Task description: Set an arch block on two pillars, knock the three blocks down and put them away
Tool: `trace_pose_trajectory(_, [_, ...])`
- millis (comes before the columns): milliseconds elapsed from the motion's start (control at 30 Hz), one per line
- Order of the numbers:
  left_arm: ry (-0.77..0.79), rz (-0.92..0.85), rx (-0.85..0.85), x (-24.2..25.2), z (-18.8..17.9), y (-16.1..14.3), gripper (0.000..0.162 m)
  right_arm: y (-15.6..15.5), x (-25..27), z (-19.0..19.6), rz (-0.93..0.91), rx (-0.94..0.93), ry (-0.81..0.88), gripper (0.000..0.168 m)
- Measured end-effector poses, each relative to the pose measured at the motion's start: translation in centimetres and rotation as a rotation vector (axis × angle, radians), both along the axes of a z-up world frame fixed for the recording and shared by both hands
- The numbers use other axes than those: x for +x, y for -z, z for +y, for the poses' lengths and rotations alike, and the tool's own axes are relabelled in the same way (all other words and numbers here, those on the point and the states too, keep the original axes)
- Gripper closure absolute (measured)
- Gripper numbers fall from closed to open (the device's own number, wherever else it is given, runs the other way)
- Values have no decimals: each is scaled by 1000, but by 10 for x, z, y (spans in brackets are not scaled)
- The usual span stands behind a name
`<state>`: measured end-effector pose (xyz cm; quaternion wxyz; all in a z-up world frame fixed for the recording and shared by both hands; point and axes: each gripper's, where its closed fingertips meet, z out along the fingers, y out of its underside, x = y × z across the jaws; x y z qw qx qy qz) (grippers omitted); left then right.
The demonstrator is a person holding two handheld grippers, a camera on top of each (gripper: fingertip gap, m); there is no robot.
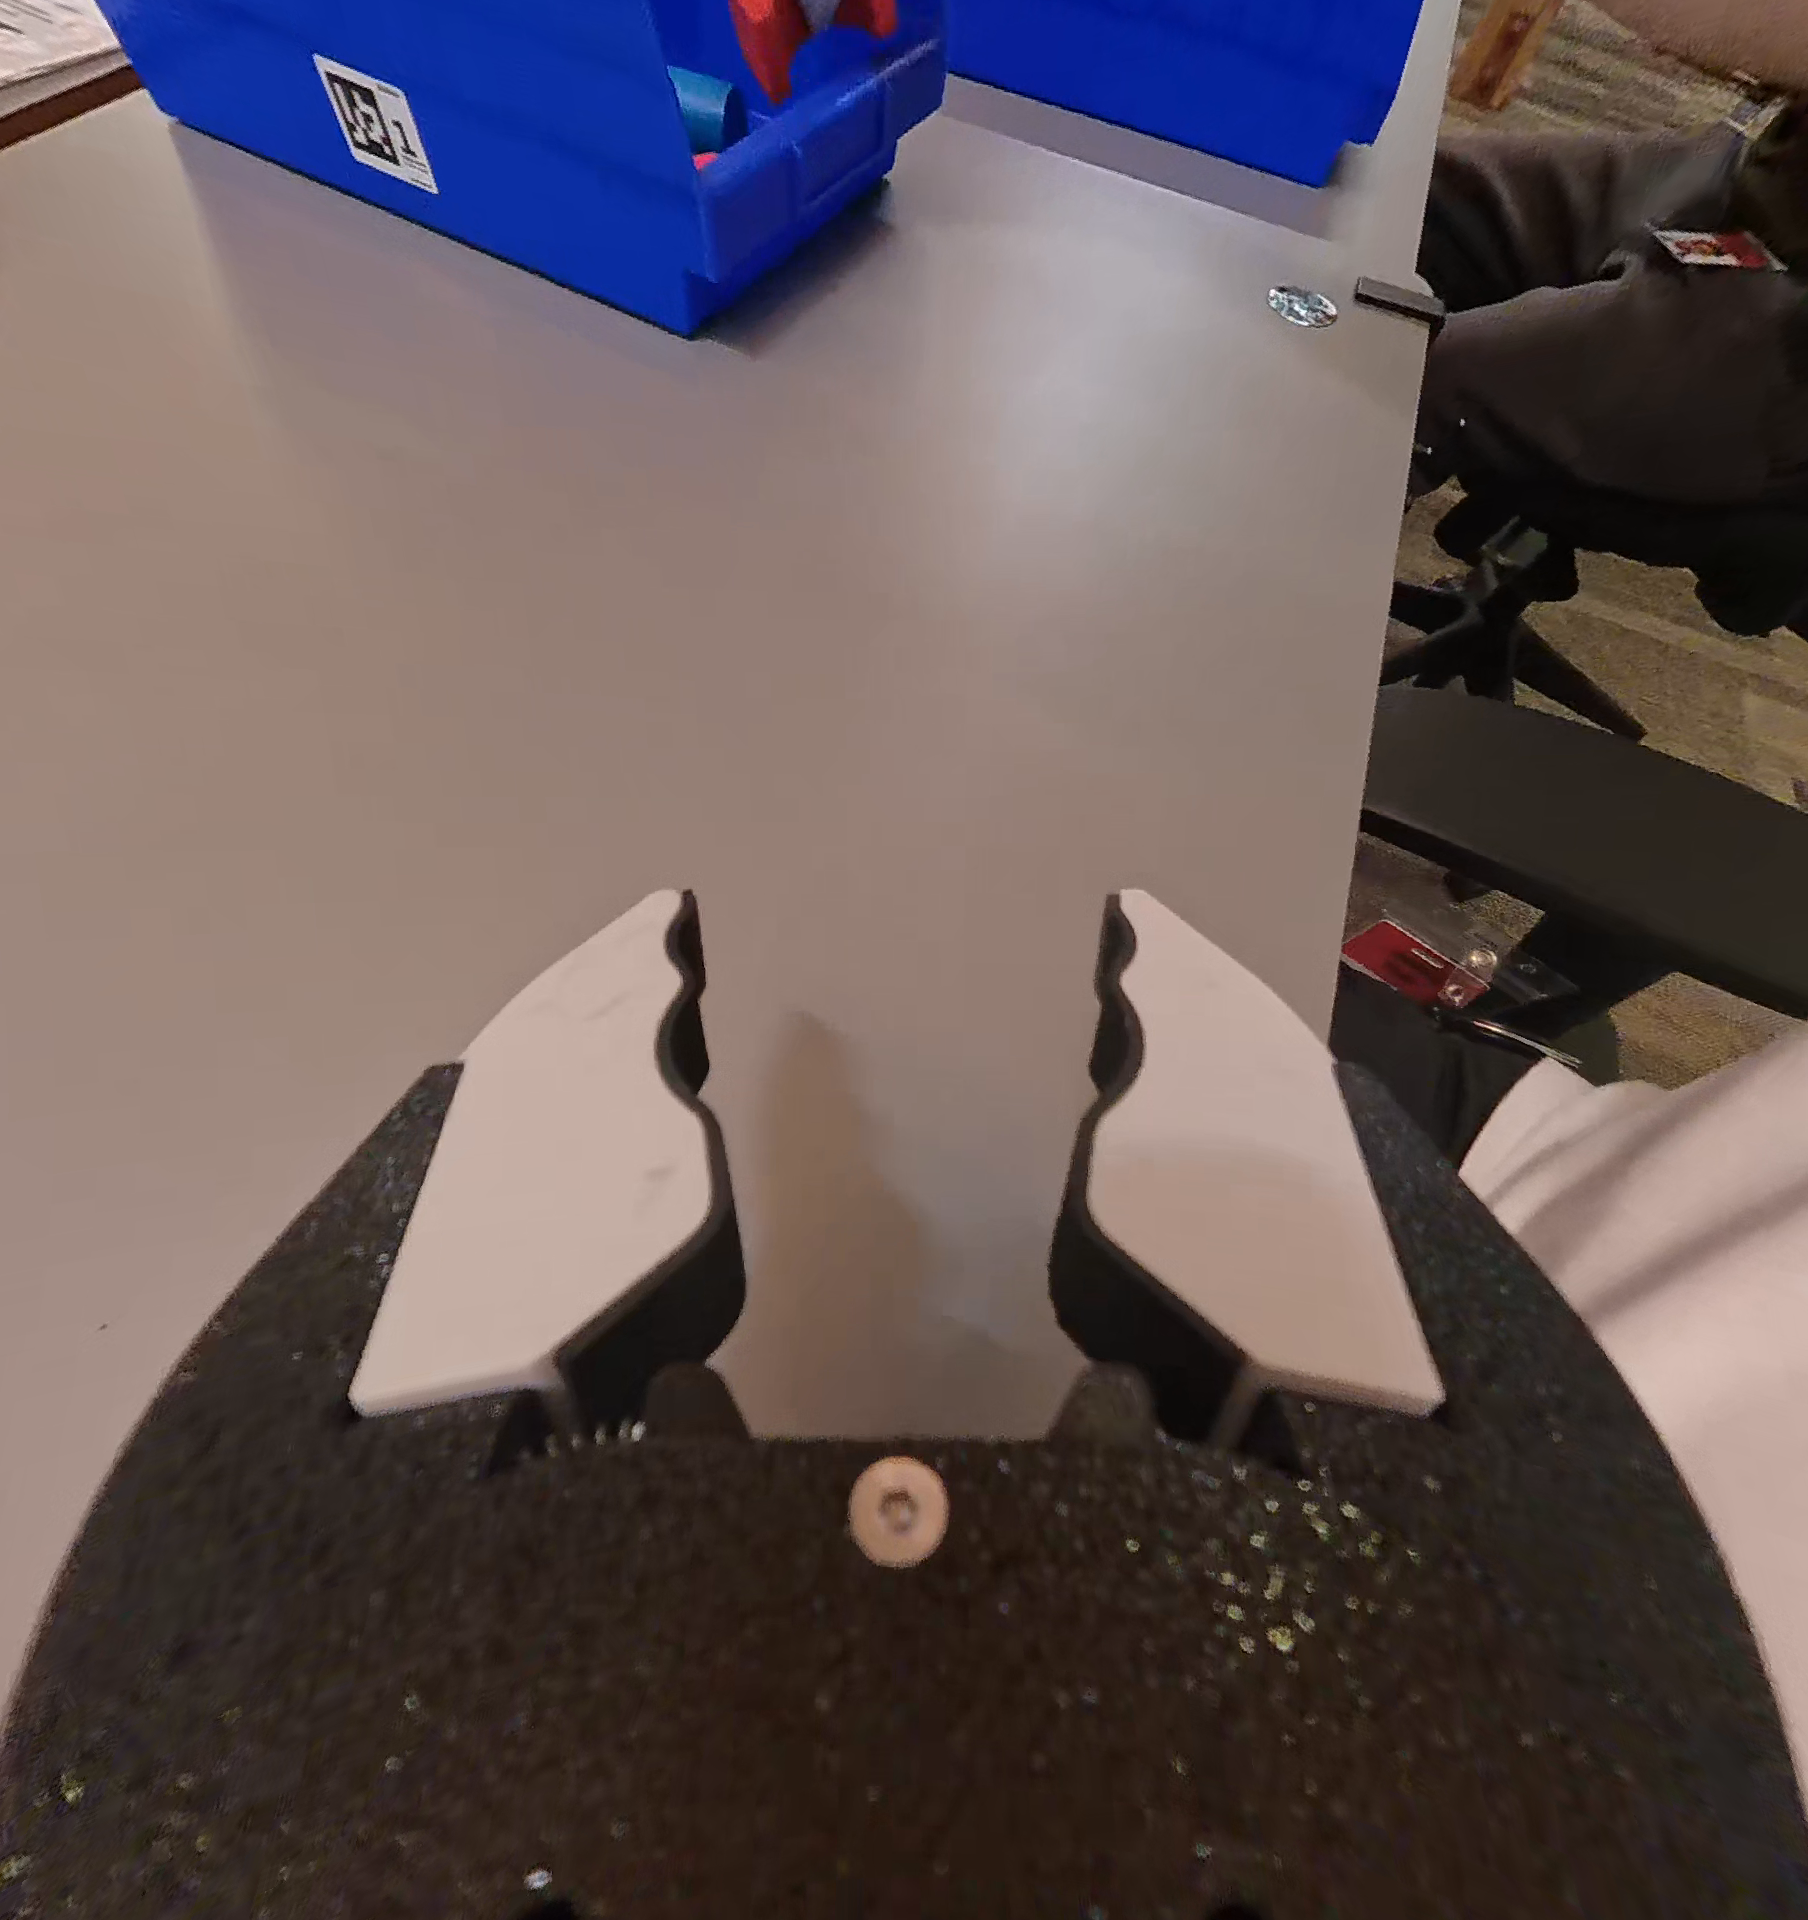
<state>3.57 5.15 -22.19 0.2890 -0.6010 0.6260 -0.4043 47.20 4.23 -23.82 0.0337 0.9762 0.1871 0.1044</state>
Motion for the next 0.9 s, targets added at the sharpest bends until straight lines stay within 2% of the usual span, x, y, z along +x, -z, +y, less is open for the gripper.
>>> trace_pose_trajectory(167, [14, 9, -16, 3, -1, 4, 90, 9, 3, 0, -28, -65, -113, 152])
trace_pose_trajectory(233, [23, 13, -14, 6, -1, 4, 89, 6, 7, -4, -92, -66, -154, 122])
trace_pose_trajectory(300, [27, 17, -3, 11, 1, 2, 89, -5, 10, -7, -152, -9, -156, 112])
trace_pose_trajectory(367, [31, 7, 7, 22, 3, -3, 88, -16, -1, -11, -120, 114, -98, 106])
trace_pose_trajectory(500, [-4, -33, 52, 61, 18, -18, 80, -42, -45, -16, 15, 500, 53, 102])
trace_pose_trajectory(567, [-40, -56, 68, 93, 28, -31, 72, -54, -68, -19, 51, 677, 89, 100])
trace_pose_trajectory(700, [-180, -93, 150, 167, 54, -57, 68, -80, -104, -18, 103, 992, 101, 100])
trace_pose_trajectory(800, [-293, -96, 214, 218, 73, -74, 66, -90, -111, -19, 154, 1125, 202, 101])
trace_pose_trajectory(900, [-409, -58, 278, 259, 88, -81, 64, -91, -107, -25, 156, 1177, 272, 102])
